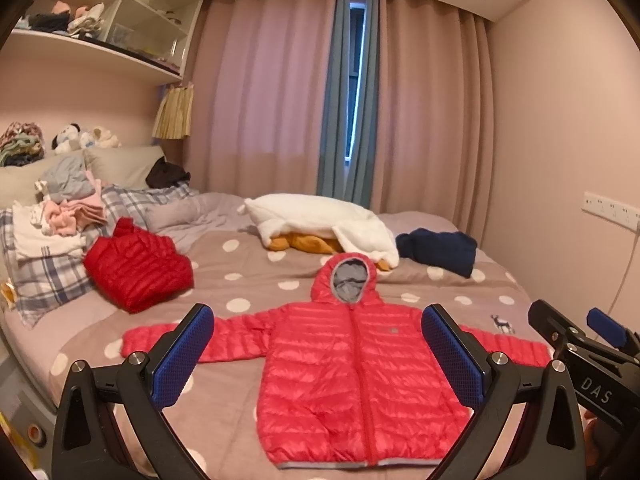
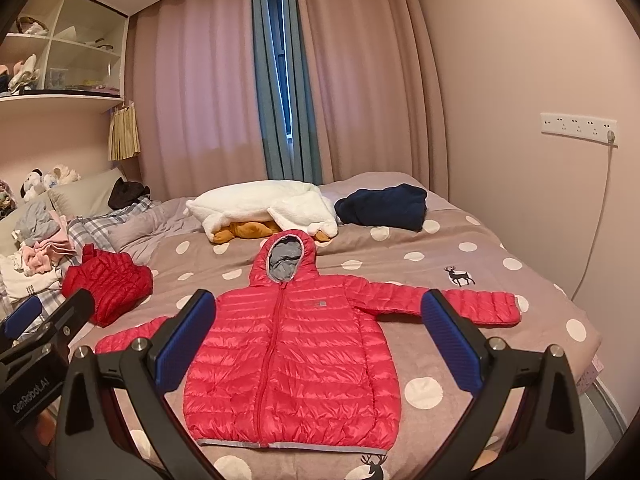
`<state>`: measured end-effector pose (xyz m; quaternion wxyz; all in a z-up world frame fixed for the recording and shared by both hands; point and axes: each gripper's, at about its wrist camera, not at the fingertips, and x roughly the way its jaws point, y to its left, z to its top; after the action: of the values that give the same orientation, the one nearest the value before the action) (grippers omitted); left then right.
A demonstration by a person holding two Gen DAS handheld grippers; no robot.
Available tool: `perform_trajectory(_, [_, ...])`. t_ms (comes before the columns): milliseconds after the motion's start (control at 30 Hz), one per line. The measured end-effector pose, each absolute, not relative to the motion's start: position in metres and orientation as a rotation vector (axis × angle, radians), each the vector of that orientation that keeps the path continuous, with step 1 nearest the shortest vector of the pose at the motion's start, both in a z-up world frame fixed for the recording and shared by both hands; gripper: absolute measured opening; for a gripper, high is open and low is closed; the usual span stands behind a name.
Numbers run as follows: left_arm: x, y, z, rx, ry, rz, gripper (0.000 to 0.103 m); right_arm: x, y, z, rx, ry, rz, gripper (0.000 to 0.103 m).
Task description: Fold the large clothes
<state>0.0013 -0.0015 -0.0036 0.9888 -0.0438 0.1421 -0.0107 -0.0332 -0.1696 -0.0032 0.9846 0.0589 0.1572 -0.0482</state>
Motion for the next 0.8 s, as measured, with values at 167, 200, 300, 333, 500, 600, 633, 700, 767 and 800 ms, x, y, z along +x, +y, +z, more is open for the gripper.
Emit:
perform_trajectory(167, [0.000,-0.002,-0.001,-0.086,0.286,-0.037,0.103,-0.031,-0.167,0.004,0.119,0.321,-0.101,0.103])
perform_trajectory(200, [-0.001,-0.002,-0.001,-0.087,0.286,-0.041,0.103,-0.031,-0.168,0.006,0.119,0.322,-0.103,0.103])
perform_trajectory(300, [-0.002,-0.001,0.001,-0.086,0.285,-0.045,0.103,-0.032,-0.167,0.007,0.118,0.323,-0.099,0.103])
perform_trajectory(333, [-0.002,-0.002,0.001,-0.086,0.286,-0.044,0.103,-0.032,-0.167,0.007,0.117,0.322,-0.099,0.103])
perform_trajectory(500, [-0.003,-0.002,0.001,-0.088,0.288,-0.042,0.103,-0.031,-0.171,0.010,0.119,0.323,-0.100,0.103])
perform_trajectory(600, [-0.002,-0.003,0.001,-0.086,0.289,-0.042,0.103,-0.031,-0.171,0.012,0.117,0.323,-0.100,0.103])
perform_trajectory(633, [-0.002,-0.003,0.001,-0.086,0.290,-0.041,0.103,-0.031,-0.172,0.012,0.117,0.323,-0.099,0.103])
perform_trajectory(700, [-0.002,-0.003,0.002,-0.087,0.288,-0.043,0.103,-0.028,-0.174,0.015,0.118,0.329,-0.092,0.103])
perform_trajectory(767, [-0.003,-0.004,0.003,-0.088,0.288,-0.051,0.103,-0.028,-0.175,0.015,0.121,0.329,-0.095,0.103])
perform_trajectory(800, [-0.003,-0.004,0.003,-0.088,0.288,-0.053,0.103,-0.028,-0.175,0.015,0.121,0.330,-0.098,0.103])
